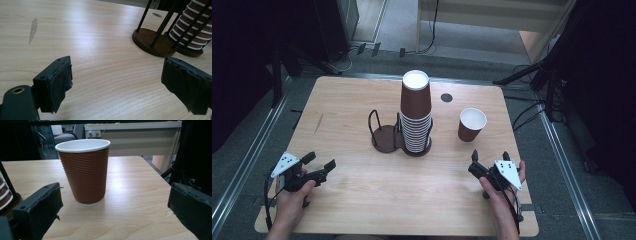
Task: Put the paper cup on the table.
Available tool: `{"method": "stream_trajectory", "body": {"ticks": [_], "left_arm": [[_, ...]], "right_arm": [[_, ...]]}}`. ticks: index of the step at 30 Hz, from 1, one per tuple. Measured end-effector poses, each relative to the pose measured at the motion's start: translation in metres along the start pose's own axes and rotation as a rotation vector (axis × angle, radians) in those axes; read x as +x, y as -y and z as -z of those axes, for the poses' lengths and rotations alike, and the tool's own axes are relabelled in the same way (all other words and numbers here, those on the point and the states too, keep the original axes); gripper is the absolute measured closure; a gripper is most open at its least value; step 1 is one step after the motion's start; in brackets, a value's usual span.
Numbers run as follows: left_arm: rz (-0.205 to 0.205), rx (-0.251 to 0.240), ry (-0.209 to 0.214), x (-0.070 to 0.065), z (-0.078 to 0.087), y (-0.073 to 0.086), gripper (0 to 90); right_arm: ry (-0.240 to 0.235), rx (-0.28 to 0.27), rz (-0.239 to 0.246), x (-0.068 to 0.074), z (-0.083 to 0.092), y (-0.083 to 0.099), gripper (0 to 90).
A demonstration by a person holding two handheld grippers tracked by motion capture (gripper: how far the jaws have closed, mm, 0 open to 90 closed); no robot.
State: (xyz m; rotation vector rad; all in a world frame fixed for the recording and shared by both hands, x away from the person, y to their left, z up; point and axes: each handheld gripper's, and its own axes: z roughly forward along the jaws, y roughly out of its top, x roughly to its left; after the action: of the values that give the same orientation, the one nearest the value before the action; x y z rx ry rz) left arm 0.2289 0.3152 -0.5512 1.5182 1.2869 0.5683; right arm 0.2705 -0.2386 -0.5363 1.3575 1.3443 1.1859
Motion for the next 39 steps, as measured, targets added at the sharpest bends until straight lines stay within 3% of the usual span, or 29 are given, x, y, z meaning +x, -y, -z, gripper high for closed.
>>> {"method": "stream_trajectory", "body": {"ticks": [21,39], "left_arm": [[-0.001,0.009,0.000,-0.001,-0.001,0.000,10.5],[-0.003,0.010,0.000,-0.001,-0.001,0.000,10.5]], "right_arm": [[0.037,0.013,0.033,-0.035,0.026,0.010,0.0],[0.077,0.017,0.028,-0.062,0.046,0.016,0.0]]}}
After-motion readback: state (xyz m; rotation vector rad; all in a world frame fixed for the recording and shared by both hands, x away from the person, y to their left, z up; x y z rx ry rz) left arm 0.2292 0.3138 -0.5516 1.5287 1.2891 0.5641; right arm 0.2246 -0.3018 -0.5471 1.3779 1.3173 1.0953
